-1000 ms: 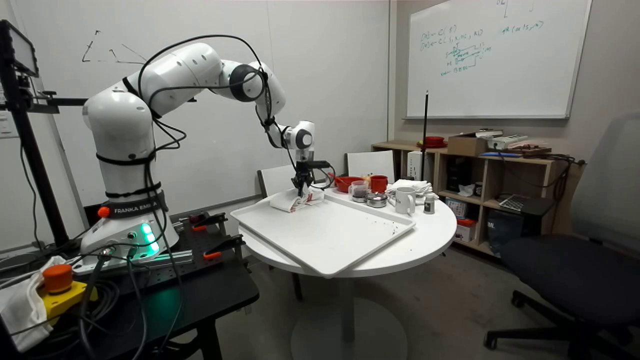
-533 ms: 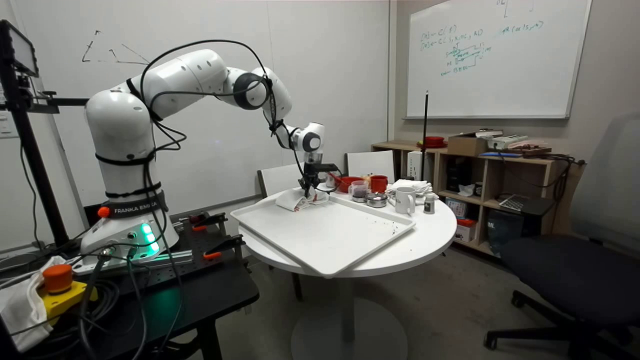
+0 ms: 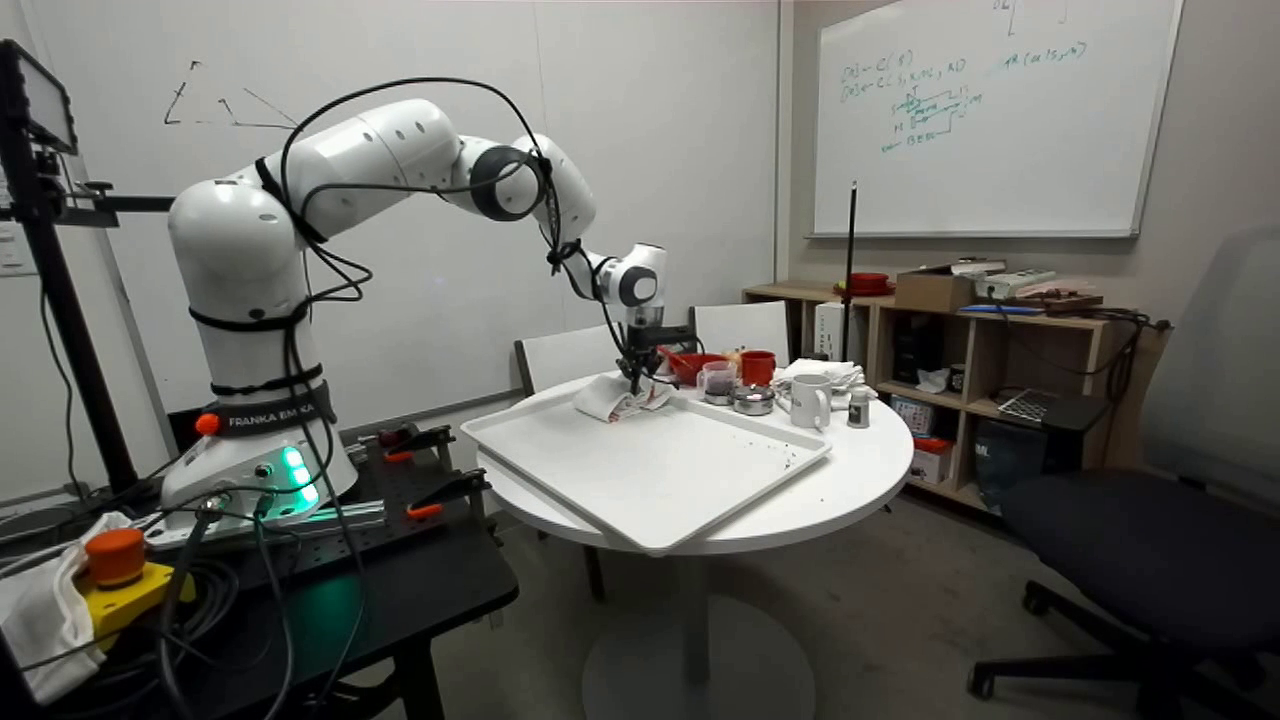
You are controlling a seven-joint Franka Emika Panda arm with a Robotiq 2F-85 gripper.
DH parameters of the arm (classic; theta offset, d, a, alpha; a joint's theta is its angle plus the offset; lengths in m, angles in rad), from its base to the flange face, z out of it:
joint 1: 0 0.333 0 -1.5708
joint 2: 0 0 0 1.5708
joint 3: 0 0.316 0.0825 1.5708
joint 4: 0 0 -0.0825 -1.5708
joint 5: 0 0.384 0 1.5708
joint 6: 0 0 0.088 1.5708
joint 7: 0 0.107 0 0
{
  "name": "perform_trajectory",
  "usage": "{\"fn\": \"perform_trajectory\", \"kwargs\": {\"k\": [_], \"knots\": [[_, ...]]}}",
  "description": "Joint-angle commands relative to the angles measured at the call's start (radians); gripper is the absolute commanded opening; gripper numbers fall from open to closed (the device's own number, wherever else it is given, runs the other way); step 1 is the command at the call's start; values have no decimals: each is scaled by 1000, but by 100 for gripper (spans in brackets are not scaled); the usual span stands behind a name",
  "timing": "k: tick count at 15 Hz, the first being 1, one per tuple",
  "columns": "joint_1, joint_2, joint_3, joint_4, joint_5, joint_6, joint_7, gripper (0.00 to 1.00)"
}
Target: Pick up the white towel and wipe the the white tray.
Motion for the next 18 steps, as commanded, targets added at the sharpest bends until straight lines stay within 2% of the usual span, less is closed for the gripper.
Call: {"fn": "perform_trajectory", "kwargs": {"k": [1, 18], "knots": [[-39, -38, -6, -62, 21, 70, -21, 2], [-274, -199, -26, -387, 24, 344, -27, 2]]}}
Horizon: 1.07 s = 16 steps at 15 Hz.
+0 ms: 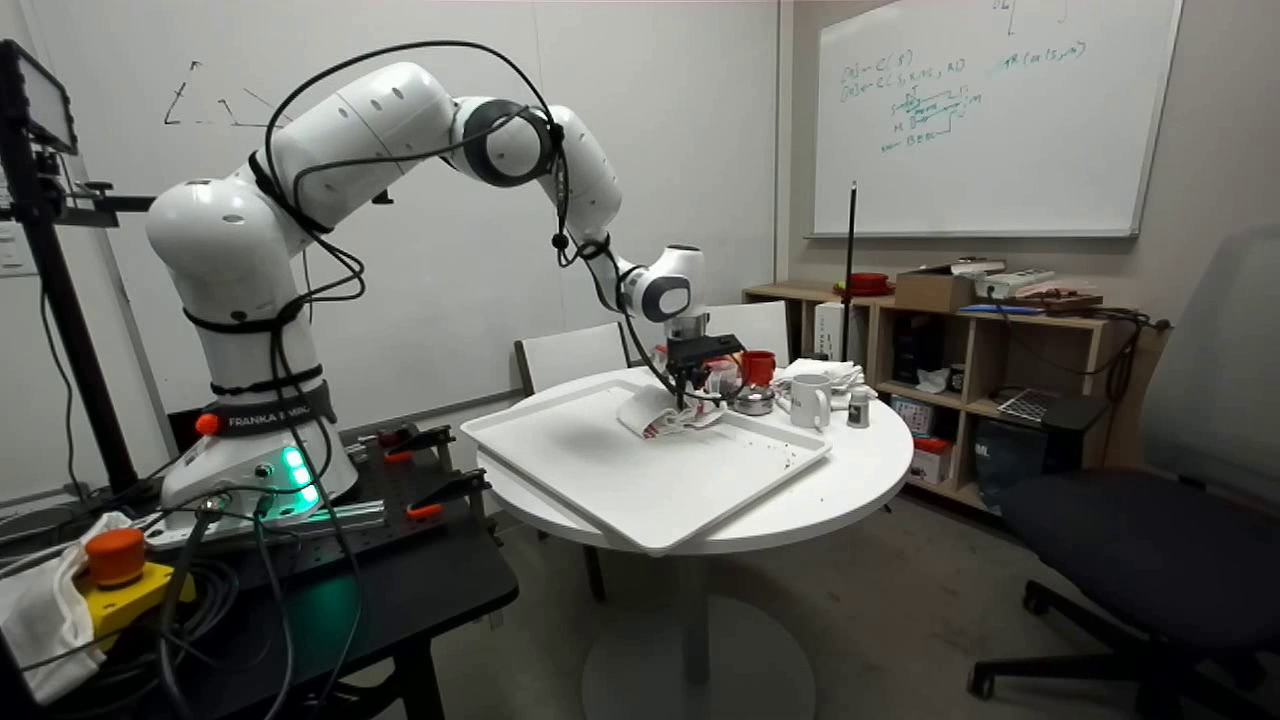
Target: Pick up the white towel and wipe the the white tray.
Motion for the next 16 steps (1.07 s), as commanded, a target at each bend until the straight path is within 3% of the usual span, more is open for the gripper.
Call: {"fn": "perform_trajectory", "kwargs": {"k": [1, 9, 16], "knots": [[-54, -76, -2, -112, 25, 63, -27, 2], [-187, -147, 17, -197, 60, 117, -43, 2], [-334, -153, 68, -183, 189, 94, -126, 2]]}}
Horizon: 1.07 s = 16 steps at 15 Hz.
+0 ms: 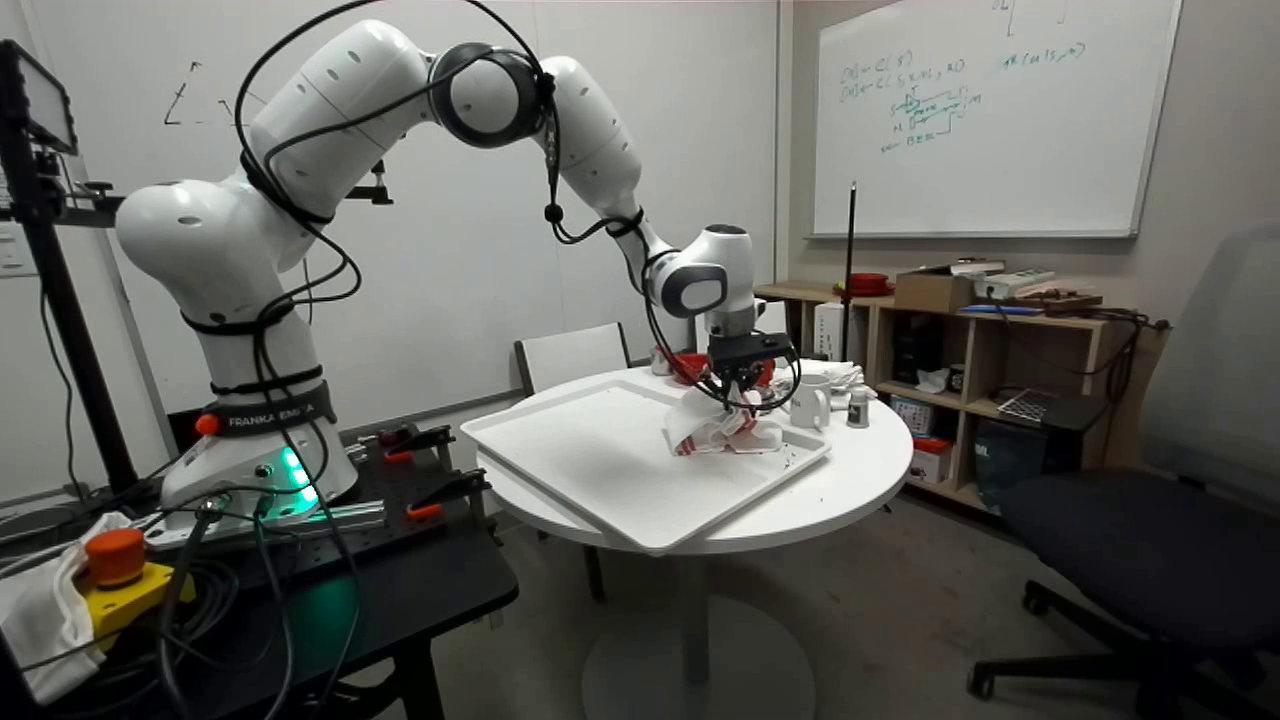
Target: Pick up the white towel and wipe the the white tray.
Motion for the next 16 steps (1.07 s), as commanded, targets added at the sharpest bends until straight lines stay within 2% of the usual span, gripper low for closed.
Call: {"fn": "perform_trajectory", "kwargs": {"k": [1, 4, 10, 14, 16], "knots": [[-77, -22, 39, -25, 91, -1, -77, 2], [-108, -21, 46, -26, 135, 0, -110, 2], [-101, -51, 62, -83, 157, 44, -154, 2], [-154, -155, 160, -231, 193, 136, -227, 2], [-203, -225, 234, -330, 227, 208, -272, 2]]}}
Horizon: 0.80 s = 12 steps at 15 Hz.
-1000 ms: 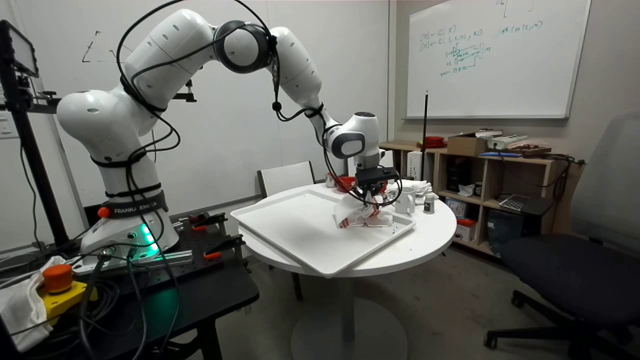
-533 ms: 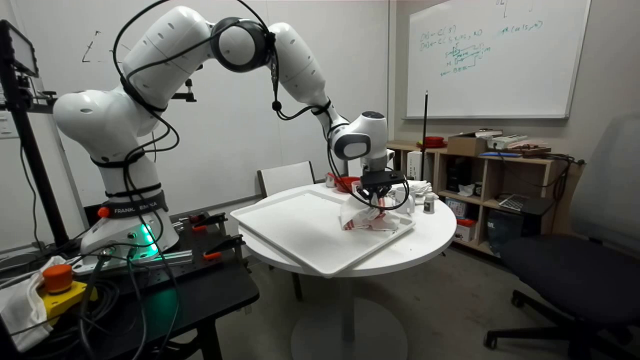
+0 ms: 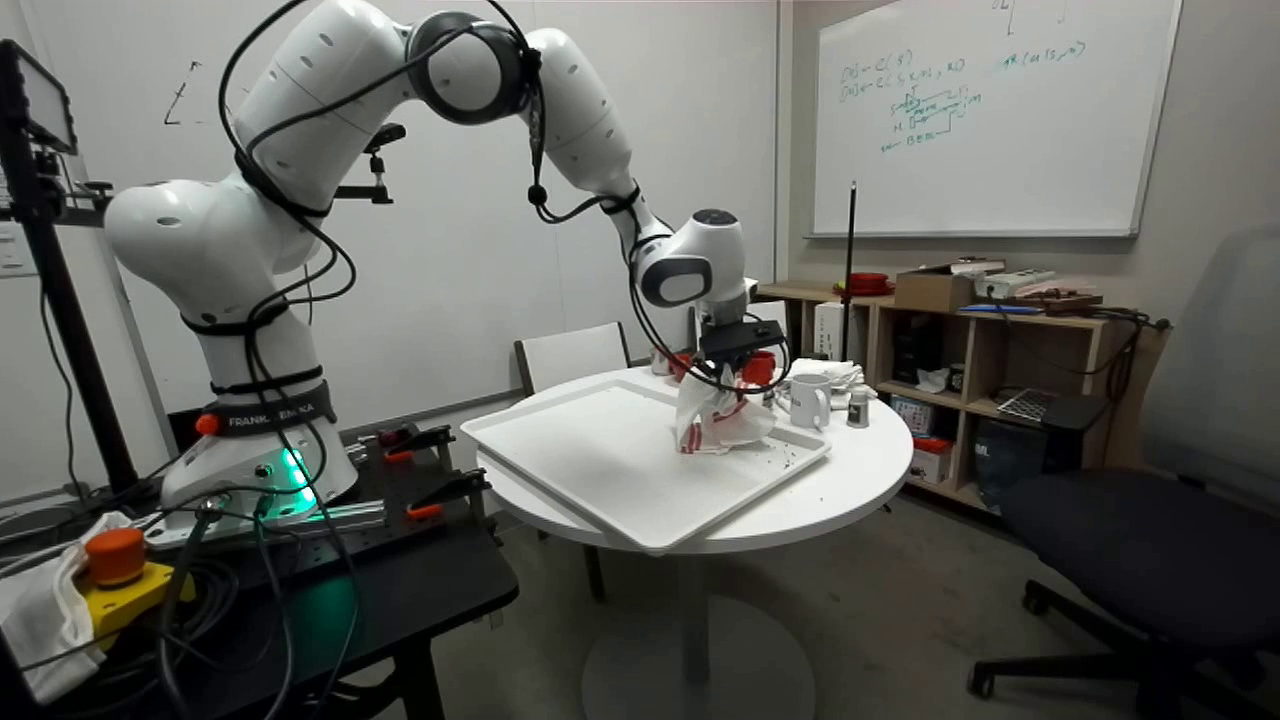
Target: Pick up the white towel and wipe the the white tray.
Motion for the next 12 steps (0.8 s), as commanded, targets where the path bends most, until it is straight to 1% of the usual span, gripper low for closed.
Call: {"fn": "perform_trajectory", "kwargs": {"k": [1, 3, 5, 6, 8, 9, 11, 12], "knots": [[-110, -176, 139, -237, 87, 125, -111, 2], [-185, -232, 242, -327, 113, 167, -162, 2], [-229, -263, 314, -391, 106, 179, -180, 2], [-235, -271, 335, -412, 93, 166, -178, 2], [-214, -277, 346, -439, 73, 136, -160, 2], [-187, -270, 339, -444, 62, 120, -146, 2], [-117, -253, 305, -444, 41, 63, -126, 2], [-67, -246, 272, -438, 34, 27, -112, 2]]}}
